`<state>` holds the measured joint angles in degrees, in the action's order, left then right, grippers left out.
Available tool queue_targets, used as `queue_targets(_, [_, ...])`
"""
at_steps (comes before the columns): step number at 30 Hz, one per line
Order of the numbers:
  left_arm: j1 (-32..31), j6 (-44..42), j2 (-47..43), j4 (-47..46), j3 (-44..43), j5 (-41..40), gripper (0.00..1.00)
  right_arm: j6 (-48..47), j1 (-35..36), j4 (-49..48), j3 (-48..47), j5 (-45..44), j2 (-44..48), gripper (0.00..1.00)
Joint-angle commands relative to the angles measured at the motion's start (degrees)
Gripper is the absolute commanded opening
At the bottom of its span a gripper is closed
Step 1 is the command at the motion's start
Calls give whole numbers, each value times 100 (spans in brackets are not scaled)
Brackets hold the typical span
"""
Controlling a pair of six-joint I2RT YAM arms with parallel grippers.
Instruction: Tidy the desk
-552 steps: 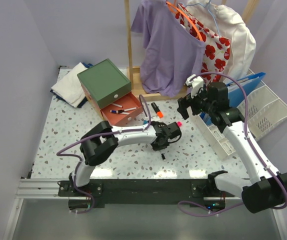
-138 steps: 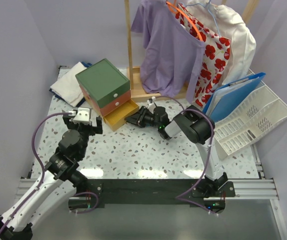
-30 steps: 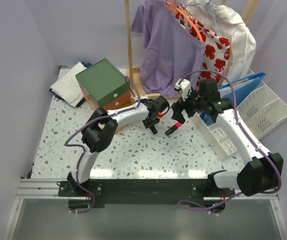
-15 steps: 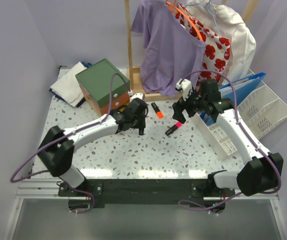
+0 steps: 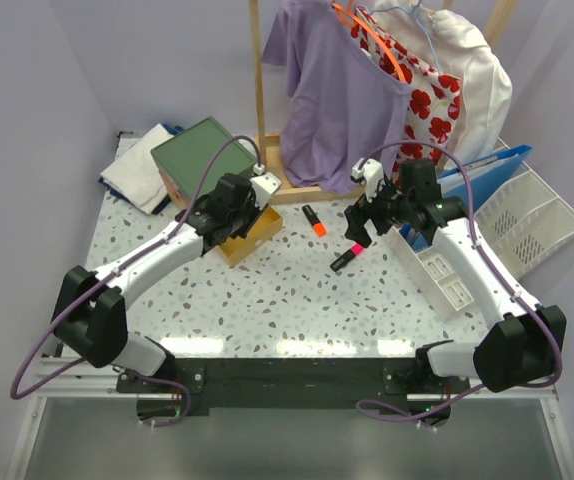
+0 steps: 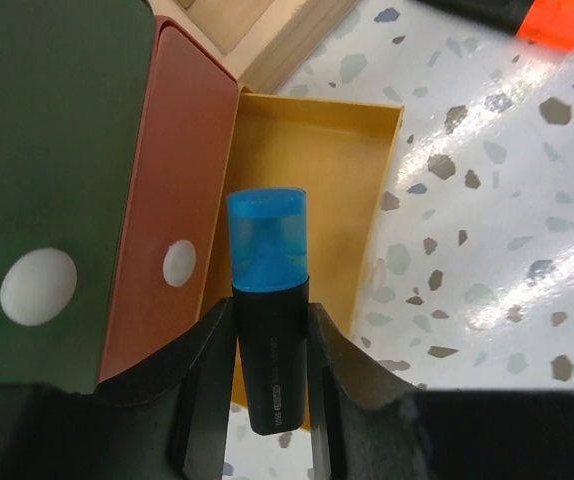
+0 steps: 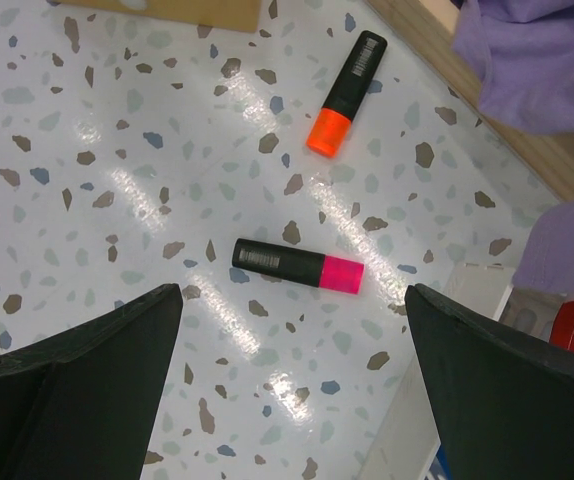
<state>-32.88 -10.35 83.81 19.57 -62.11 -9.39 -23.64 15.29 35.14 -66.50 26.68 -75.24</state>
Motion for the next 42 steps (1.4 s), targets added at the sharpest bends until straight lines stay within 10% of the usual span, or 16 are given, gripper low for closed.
queue_targets(1, [54, -750, 337, -15, -433, -229, 19, -71, -35, -139, 6, 171, 27, 99])
queue_targets(11, [63, -389, -13, -111, -434, -371, 71, -1080, -44, 371, 93, 1111, -52, 99])
queue_targets(17, [63, -169, -839, -138, -188, -160, 73, -2239, -35, 889, 269, 1910, -34, 99])
queue_targets(24, [72, 217, -3505, -900, 1679, -134, 100, -5451, 88, 1899, 603, 2044, -7, 99])
queue_targets(30, [80, 630, -5530, -1395, 3062, -616, 100, -6126, 211, 2094, 86, 1086, -761, 99])
queue_targets(42, [89, 569, -5823, -1360, 3073, -1092, 100, -5916, 1099, 969, -90, -901, -2187, 92])
